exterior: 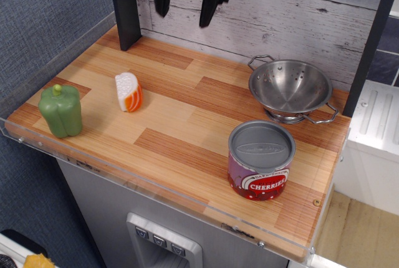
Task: Move the white and orange container to the front right of the green vegetable.
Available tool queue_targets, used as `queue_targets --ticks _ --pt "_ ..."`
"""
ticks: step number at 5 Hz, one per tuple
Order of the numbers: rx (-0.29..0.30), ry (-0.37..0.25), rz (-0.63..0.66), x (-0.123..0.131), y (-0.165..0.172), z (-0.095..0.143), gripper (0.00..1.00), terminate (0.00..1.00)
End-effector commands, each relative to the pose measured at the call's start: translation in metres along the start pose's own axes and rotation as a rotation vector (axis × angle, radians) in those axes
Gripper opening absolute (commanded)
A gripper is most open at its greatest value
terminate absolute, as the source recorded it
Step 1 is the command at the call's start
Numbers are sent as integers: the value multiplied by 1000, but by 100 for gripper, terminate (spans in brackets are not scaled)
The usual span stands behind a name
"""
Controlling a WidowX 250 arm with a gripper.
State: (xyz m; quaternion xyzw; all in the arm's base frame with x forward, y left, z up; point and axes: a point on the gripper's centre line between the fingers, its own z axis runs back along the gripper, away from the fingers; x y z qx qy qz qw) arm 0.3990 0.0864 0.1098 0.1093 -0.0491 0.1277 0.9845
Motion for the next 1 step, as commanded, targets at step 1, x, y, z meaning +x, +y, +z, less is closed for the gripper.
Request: queue_targets --ticks 1 --pt "-44 -84 -30 -6 -3 25 100 100"
